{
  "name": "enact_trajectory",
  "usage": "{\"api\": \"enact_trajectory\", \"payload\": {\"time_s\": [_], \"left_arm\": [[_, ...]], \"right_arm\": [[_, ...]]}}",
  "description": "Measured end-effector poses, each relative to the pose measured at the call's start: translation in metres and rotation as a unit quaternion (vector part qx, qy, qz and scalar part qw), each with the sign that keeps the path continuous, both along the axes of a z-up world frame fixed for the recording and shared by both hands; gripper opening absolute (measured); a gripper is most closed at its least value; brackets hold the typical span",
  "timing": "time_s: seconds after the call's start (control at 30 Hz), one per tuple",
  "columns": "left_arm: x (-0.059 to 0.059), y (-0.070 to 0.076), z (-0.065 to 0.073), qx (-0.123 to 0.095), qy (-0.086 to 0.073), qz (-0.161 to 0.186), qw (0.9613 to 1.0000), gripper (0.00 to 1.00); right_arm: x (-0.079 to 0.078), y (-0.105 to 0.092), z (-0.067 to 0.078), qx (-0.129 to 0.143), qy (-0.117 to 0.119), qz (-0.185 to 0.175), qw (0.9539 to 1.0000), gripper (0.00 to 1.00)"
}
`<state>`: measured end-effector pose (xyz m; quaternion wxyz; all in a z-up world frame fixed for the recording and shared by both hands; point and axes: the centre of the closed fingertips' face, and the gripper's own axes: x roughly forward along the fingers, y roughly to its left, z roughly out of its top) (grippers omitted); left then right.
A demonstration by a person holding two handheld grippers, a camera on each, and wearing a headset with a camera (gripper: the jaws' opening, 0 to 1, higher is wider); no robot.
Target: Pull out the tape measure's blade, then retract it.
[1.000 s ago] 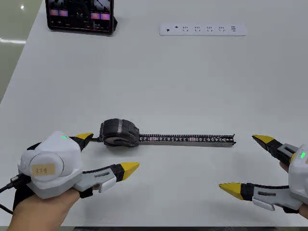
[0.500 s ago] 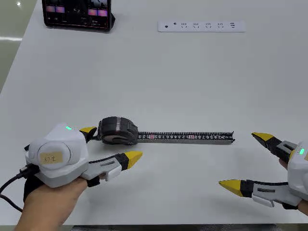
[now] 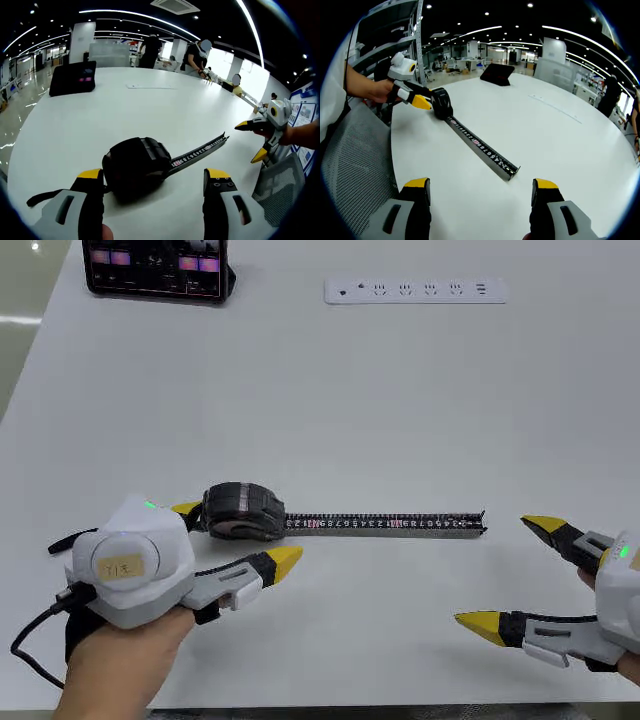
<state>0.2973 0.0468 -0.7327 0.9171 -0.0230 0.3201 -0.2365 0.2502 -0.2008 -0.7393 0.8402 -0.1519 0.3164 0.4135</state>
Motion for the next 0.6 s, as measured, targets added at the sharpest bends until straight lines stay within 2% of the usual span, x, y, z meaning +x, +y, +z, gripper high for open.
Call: {"api": "enact_trajectory", "payload": {"time_s": [0.33, 0.6], "left_arm": [[0.004, -0.001, -0.003, 0.011, -0.001, 0.027, 0.9996, 0.78], [0.009, 0.001, -0.003, 0.002, -0.004, 0.06, 0.9982, 0.76]], "right_arm": [[0.01, 0.001, 0.002, -0.006, 0.001, 0.015, 0.9999, 0.73], [0.02, -0.001, 0.004, -0.016, -0.001, 0.029, 0.9994, 0.68]]}}
